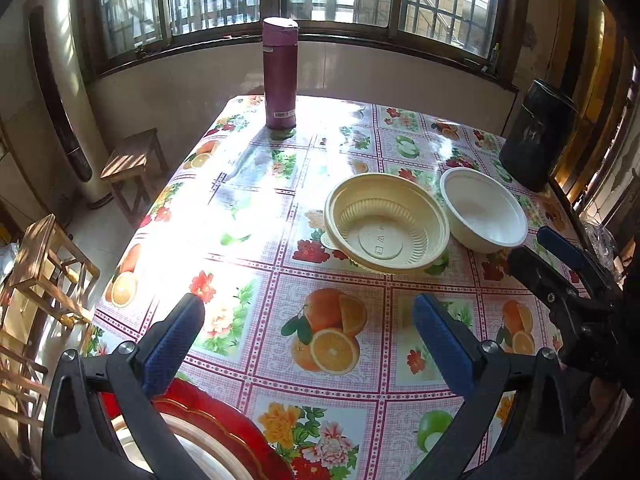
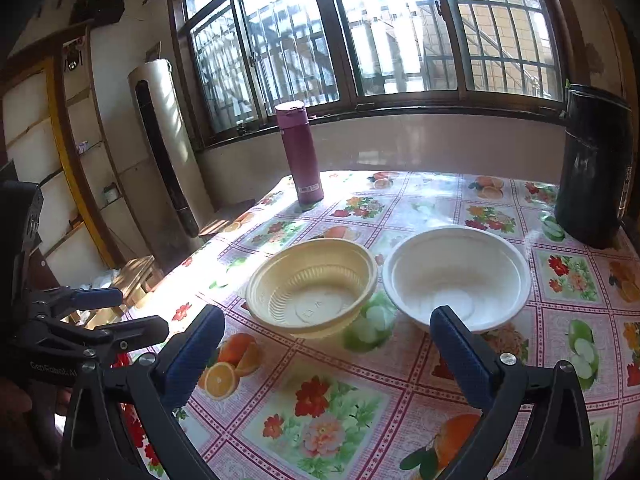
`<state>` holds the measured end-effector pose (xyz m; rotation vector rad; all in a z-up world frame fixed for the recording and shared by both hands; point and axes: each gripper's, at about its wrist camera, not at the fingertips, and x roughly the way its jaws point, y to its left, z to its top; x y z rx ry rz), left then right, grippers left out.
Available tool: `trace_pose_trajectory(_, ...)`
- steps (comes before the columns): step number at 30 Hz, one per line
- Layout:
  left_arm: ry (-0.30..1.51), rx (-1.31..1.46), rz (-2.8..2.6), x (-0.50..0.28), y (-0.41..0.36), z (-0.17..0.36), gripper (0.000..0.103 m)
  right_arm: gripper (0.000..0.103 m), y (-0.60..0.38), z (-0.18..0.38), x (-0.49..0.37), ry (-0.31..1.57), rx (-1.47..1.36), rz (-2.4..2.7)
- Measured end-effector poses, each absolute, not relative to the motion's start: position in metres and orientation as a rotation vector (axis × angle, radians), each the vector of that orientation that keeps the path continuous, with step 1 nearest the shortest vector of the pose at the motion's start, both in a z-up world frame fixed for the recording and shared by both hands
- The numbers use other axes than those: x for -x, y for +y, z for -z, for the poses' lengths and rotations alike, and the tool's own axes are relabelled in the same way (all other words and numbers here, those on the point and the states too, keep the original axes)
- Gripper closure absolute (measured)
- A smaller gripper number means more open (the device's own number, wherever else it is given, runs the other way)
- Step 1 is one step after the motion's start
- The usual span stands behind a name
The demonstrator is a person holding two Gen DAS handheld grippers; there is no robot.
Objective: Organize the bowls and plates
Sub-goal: 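Move both tools toward the ribbed cream bowl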
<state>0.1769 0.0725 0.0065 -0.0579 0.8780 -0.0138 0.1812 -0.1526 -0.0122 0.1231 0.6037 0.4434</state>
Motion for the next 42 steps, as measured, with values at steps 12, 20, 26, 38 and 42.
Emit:
trace_pose_trajectory(12, 0.935, 0.108, 0.056, -0.281, 0.110, -0.094, 0.000, 0.000, -0.162, -0.042, -0.256, 0.787, -0.514, -0.523)
trace_pose_trajectory(20, 1.193, 0.100, 0.045, -0.316, 0.097, 0.017, 0.000, 0.001, -0.174, 0.073, -0.284, 0.990, -0.824, -0.481)
trace_pose_trajectory(26, 1.208, 0.111, 0.006, -0.331, 0.097, 0.036, 0.000, 0.001, -0.179, 0.088, -0.291, 0.969, -0.846, -0.500)
trace_pose_trajectory(38, 1.150, -0.023, -0.055, -0.339, 0.071, 0.054, 0.000, 0.001, -0.176, 0.096, -0.300, 0.957, -0.808, -0.502)
trace_pose_trajectory(42, 1.100, -0.053, -0.063, -0.339, 0.060, 0.057, 0.000, 0.001, -0.174, 0.099, -0.303, 0.950, -0.772, -0.474)
